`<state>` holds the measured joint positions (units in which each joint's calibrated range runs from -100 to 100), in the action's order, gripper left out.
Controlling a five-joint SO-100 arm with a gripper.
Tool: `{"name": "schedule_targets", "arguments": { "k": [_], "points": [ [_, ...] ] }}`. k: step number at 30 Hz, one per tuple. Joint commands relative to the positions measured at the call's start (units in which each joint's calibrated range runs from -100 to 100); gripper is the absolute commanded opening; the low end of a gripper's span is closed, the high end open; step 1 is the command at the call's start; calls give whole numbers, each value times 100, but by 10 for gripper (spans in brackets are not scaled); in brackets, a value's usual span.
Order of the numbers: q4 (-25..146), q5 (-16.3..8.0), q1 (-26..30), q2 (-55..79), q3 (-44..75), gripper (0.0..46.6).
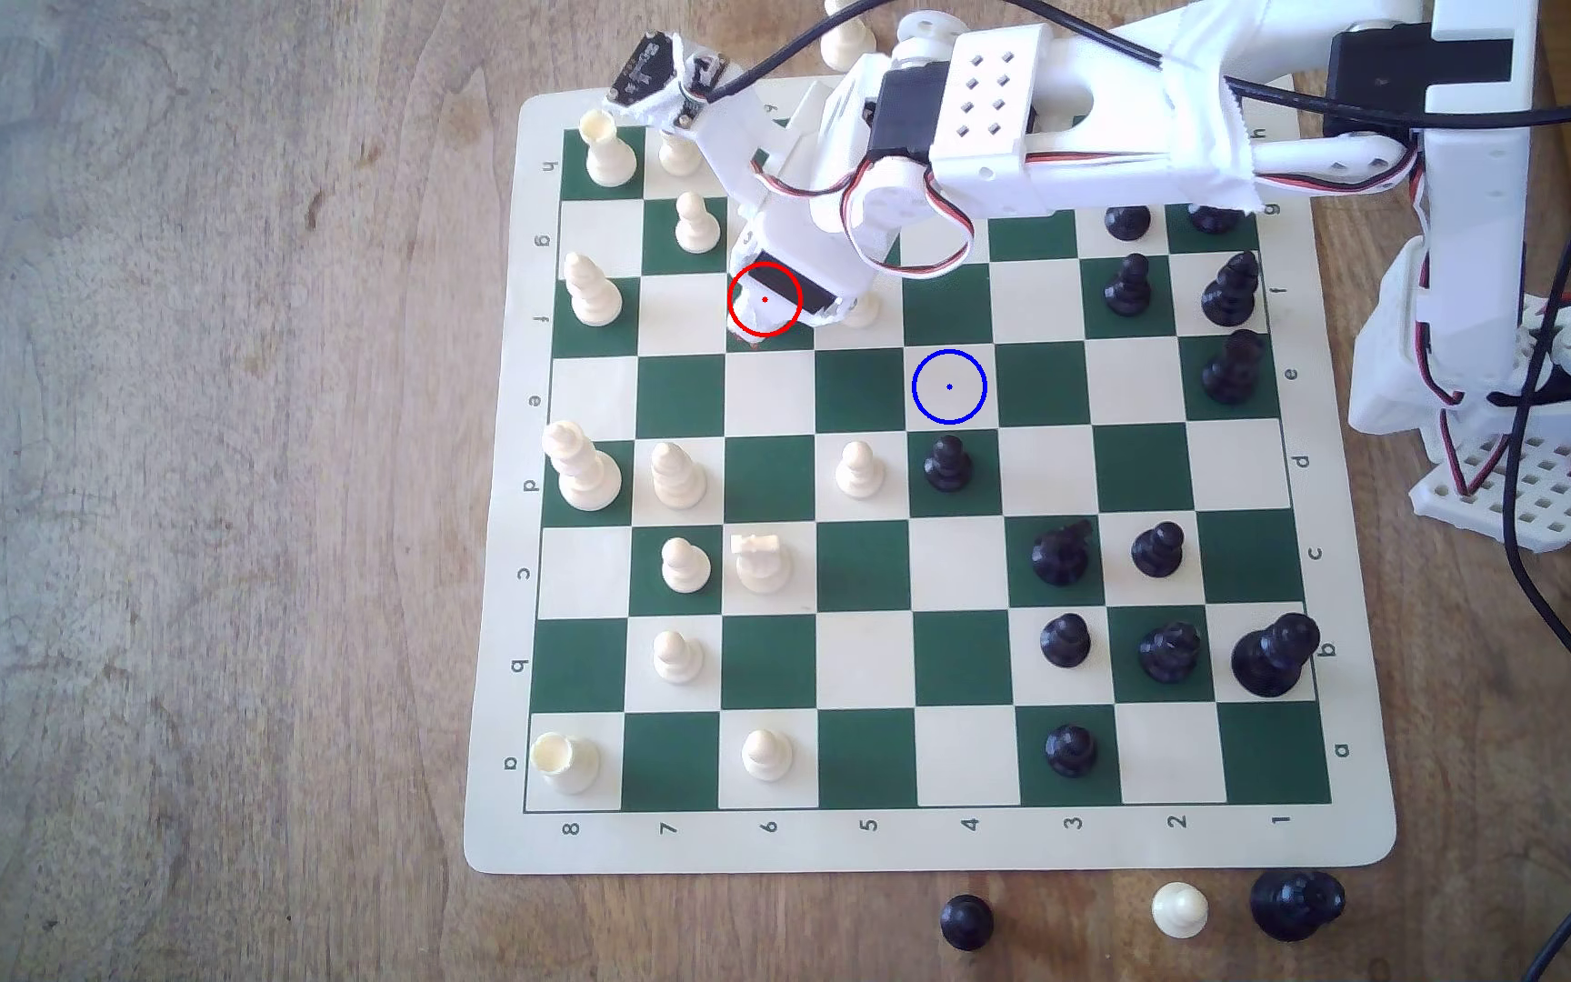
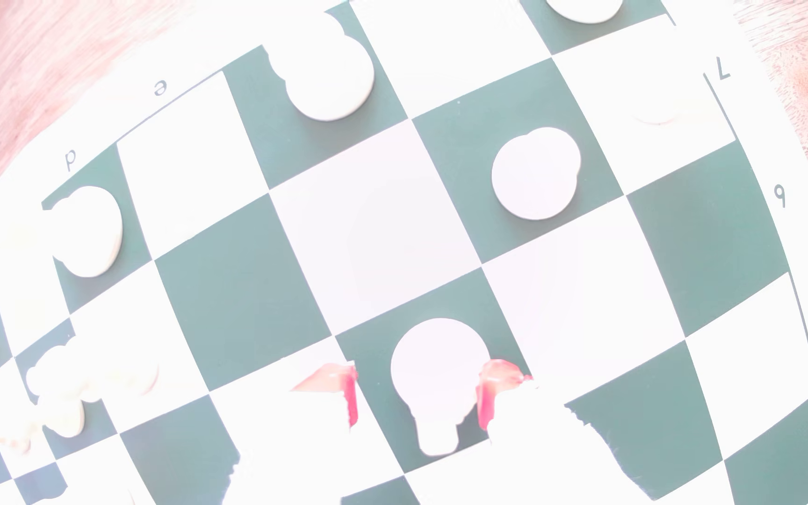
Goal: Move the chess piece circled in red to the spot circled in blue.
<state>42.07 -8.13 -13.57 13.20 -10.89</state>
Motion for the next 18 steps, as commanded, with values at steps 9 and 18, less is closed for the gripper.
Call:
{"name": "schedule_targets", "arguments": {
  "k": [9,18],
  "points": [
    [-161,-5,-39,-250,273,79],
    [-145,5,-24,-250,273,4]
  ]
}}
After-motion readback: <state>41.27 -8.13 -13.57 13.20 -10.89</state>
